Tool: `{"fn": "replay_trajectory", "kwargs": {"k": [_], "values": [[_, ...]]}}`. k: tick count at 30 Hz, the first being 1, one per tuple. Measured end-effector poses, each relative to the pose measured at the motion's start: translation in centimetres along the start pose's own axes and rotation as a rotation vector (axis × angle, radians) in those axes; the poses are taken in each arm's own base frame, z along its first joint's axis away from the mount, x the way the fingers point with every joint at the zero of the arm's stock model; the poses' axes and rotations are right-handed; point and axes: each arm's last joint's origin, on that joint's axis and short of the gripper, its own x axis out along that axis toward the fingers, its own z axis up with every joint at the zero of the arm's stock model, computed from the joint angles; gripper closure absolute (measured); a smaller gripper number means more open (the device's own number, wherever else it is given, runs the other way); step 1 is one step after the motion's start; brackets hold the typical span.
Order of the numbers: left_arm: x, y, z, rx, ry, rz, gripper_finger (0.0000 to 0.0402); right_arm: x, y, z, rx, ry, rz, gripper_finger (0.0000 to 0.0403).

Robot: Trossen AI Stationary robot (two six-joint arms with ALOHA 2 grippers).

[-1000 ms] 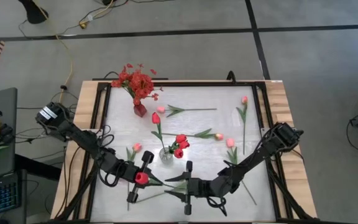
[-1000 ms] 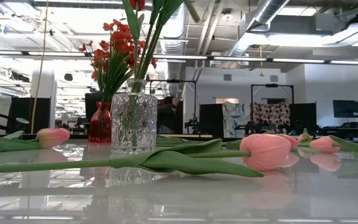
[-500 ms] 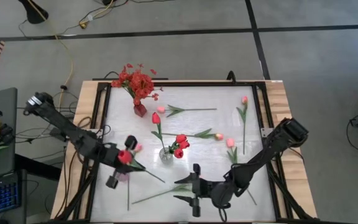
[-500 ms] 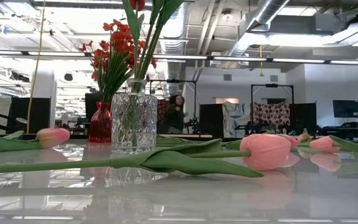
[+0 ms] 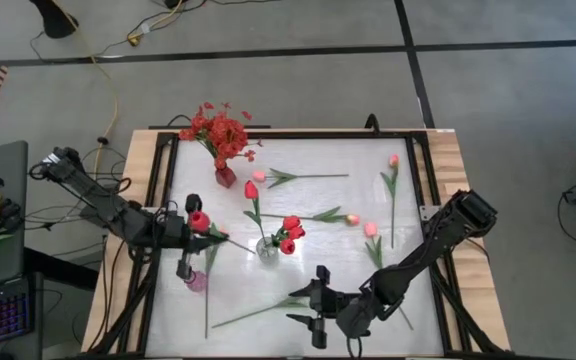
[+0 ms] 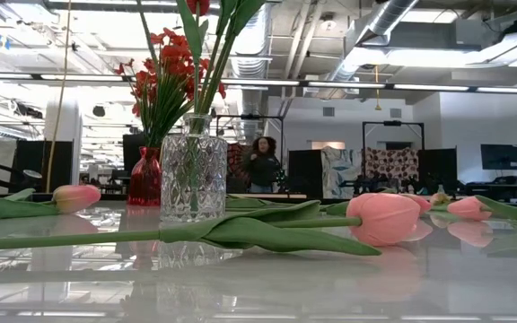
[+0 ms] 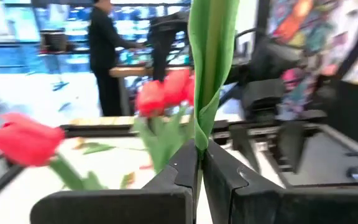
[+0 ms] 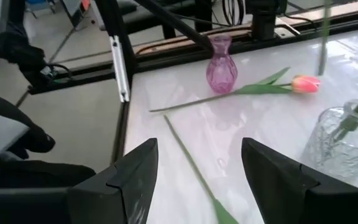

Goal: Sort flowers into vase by color
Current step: Put the red flower into the transparent vase

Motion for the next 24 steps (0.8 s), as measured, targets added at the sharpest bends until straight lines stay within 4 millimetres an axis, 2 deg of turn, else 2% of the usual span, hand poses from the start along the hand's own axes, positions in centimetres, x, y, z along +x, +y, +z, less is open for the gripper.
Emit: {"fn": "replay_trajectory", "kwargs": {"k": [7,15,24], "values": [[1.4,1.1,-0.5,0.013,0.03,0.008,0.04,0.6,-0.9,0.1,-0.008,0.017,-0.034,0.0145],[2.1,2.4,-0.5,0.006,0.032,0.014,0.04,0.7,-1.1,0.2,-0.007,0.017,-0.041,0.0145],[3.2,2.7,-1.2,0.009,0.068,0.007,0.04,0.7,-1.1,0.2,-0.012,0.022,-0.042,0.0145]]}}
